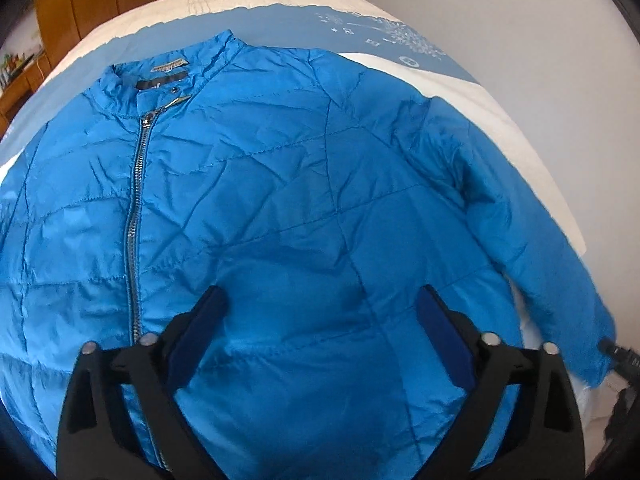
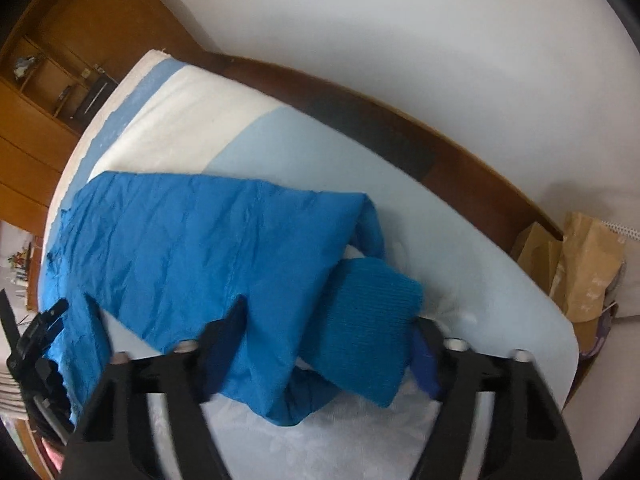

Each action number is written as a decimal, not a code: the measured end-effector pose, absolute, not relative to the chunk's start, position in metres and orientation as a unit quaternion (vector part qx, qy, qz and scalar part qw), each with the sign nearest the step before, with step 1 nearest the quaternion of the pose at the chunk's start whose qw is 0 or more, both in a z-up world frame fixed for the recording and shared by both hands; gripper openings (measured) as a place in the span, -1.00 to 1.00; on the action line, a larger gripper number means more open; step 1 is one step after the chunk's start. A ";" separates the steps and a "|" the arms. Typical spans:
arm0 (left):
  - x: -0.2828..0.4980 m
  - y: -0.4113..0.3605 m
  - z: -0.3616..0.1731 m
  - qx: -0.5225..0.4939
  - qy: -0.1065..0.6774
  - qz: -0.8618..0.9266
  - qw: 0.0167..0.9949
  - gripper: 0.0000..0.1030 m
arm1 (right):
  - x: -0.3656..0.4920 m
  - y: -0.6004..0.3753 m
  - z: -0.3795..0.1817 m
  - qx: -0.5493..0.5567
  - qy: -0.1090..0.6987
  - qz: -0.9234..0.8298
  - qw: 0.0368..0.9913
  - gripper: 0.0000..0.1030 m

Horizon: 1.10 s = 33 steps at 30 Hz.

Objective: Fold large clothes

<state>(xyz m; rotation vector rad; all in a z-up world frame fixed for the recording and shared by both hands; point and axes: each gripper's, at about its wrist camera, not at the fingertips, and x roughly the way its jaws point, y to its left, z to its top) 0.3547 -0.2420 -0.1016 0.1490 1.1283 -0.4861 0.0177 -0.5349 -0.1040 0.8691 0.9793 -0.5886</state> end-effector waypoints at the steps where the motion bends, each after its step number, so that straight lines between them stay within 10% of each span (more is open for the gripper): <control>1: 0.355 -0.242 -0.102 0.072 0.527 -0.228 0.816 0.69 | 0.020 -0.535 -0.102 0.406 0.444 -0.262 0.755 -0.23; 23: 0.369 -0.178 -0.065 0.001 0.517 -0.241 0.821 0.60 | 0.275 -0.389 -0.015 0.273 0.444 0.005 0.854 -0.44; 33: 0.374 -0.170 -0.067 -0.085 0.531 -0.303 0.787 0.75 | 0.290 -0.369 -0.011 0.296 0.415 0.118 0.852 -0.14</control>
